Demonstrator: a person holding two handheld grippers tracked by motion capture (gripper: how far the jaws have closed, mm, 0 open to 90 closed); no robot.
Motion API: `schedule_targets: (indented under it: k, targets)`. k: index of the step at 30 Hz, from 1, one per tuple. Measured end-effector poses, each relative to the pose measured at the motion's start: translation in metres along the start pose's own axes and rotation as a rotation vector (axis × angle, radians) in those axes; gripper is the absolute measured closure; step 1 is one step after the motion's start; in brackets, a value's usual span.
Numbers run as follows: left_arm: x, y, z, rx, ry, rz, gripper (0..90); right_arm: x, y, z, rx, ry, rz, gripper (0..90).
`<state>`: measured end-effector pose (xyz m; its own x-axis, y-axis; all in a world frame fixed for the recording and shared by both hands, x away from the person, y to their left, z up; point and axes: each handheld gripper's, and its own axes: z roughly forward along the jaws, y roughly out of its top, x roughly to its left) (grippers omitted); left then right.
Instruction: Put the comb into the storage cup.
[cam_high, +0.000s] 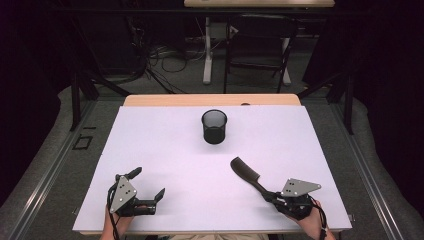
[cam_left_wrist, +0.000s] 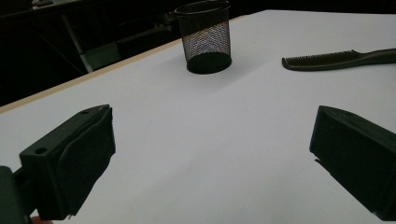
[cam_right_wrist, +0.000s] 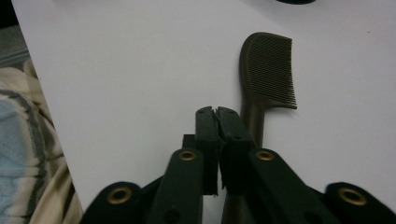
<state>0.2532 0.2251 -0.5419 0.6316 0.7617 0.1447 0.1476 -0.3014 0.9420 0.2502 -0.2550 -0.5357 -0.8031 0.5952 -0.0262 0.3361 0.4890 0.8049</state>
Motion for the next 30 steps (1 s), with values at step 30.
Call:
schedule_targets:
  k: [30]
  targets:
    - [0.0015, -0.0013, -0.0023, 0.004, 0.001, -0.005, 0.0, 0.0020, -0.0059, 0.0062, 0.176, -0.025, -0.010, 90.0]
